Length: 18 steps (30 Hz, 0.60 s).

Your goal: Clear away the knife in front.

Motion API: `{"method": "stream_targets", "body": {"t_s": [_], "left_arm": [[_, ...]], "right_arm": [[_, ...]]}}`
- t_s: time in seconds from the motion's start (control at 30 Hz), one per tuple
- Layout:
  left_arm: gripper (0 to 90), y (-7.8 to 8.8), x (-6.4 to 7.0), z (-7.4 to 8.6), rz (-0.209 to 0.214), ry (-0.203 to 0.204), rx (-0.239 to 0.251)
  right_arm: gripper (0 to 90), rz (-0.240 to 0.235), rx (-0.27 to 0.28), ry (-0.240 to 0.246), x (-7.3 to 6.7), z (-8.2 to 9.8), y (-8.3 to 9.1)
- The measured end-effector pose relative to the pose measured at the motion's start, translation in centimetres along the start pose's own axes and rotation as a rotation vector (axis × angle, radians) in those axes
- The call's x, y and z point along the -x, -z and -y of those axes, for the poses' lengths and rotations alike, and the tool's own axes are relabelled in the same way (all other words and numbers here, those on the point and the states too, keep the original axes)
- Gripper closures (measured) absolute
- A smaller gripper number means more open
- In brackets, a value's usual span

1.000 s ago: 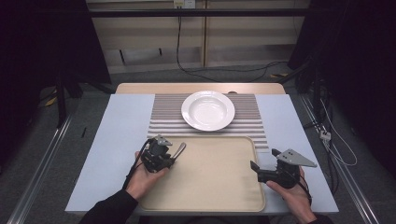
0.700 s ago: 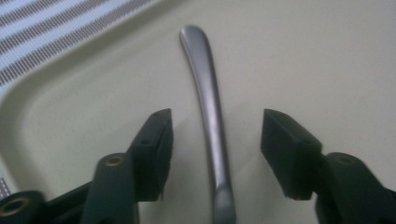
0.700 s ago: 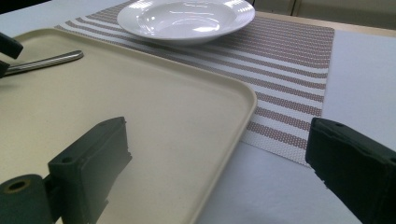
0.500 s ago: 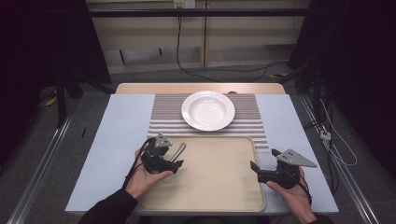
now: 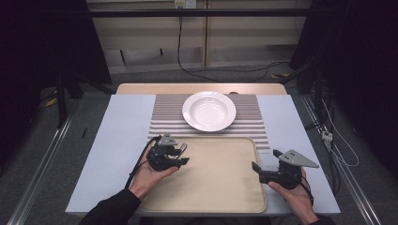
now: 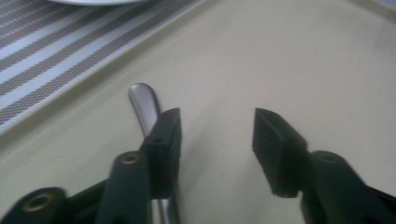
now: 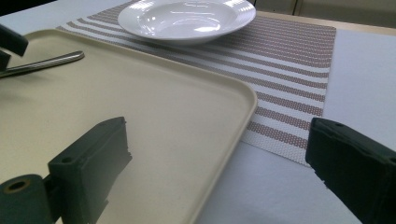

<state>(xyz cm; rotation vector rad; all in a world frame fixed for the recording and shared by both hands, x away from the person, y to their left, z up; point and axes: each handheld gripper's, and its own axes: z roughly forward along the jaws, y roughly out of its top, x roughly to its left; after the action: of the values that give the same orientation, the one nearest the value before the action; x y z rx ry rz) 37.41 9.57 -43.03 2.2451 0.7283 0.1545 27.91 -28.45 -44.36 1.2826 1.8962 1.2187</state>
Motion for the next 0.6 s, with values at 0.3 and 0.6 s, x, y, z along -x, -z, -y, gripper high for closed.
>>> {"method": "stream_targets", "body": {"t_s": [0.3, 0.6], "left_arm": [[90.0, -1.3, 0.2, 0.4, -0.036, -0.012, -0.069], [90.0, -1.4, -0.3, 0.7, -0.041, 0.002, -0.064]], "right_arm": [[6.1, 0.009, 0.000, 0.004, 0.0, 0.0, 0.2], [6.0, 0.006, -0.005, 0.007, -0.2, 0.0, 0.1]]}}
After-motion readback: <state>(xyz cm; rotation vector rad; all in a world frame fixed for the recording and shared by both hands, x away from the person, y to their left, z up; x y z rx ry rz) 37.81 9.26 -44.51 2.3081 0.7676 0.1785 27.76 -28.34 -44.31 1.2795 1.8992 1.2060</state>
